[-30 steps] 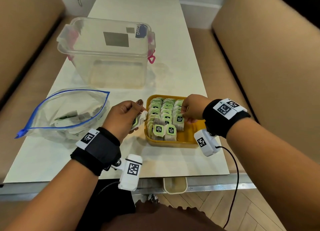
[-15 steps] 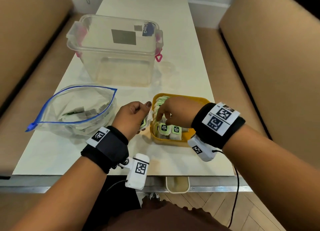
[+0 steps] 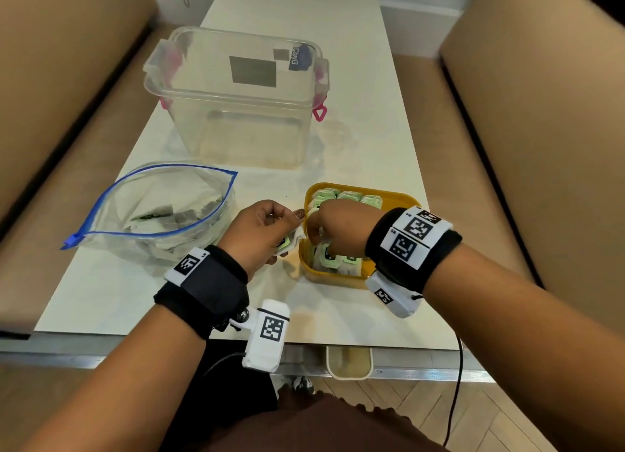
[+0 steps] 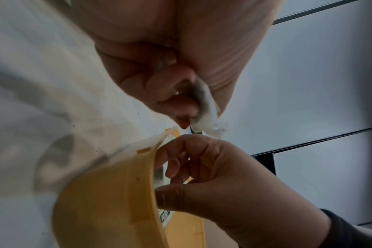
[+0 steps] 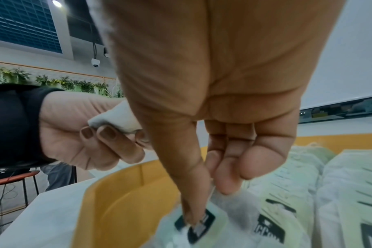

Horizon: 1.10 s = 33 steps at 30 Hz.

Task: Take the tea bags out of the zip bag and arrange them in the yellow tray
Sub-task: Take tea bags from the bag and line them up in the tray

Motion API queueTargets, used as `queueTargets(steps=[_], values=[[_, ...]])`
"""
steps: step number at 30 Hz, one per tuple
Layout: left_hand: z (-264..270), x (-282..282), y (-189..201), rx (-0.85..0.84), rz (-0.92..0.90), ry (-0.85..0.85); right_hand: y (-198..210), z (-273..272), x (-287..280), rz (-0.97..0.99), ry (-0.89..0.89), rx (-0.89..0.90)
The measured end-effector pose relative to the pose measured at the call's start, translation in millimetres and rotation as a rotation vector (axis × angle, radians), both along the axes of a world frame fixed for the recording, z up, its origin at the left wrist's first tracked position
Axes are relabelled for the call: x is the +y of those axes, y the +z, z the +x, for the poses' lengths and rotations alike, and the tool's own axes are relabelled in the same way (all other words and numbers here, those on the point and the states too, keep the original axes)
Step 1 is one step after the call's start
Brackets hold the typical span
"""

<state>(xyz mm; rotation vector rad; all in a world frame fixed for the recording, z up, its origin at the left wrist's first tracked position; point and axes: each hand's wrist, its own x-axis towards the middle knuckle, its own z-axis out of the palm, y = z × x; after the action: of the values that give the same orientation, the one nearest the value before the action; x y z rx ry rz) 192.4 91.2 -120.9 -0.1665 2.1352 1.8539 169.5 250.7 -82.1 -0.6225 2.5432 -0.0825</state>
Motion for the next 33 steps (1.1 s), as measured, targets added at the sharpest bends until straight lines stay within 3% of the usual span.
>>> queueTargets(steps=[10,33], values=[[-3.5,2.8,3.4,0.018,-0.006,0.015,2.9,1.6,-2.2,0.12,-0.027,0.042],[-4.5,-2.3,7.7,0.07,-0.041,0.001,7.3,-3.8,1.5,0.11,-0.068,0.041]])
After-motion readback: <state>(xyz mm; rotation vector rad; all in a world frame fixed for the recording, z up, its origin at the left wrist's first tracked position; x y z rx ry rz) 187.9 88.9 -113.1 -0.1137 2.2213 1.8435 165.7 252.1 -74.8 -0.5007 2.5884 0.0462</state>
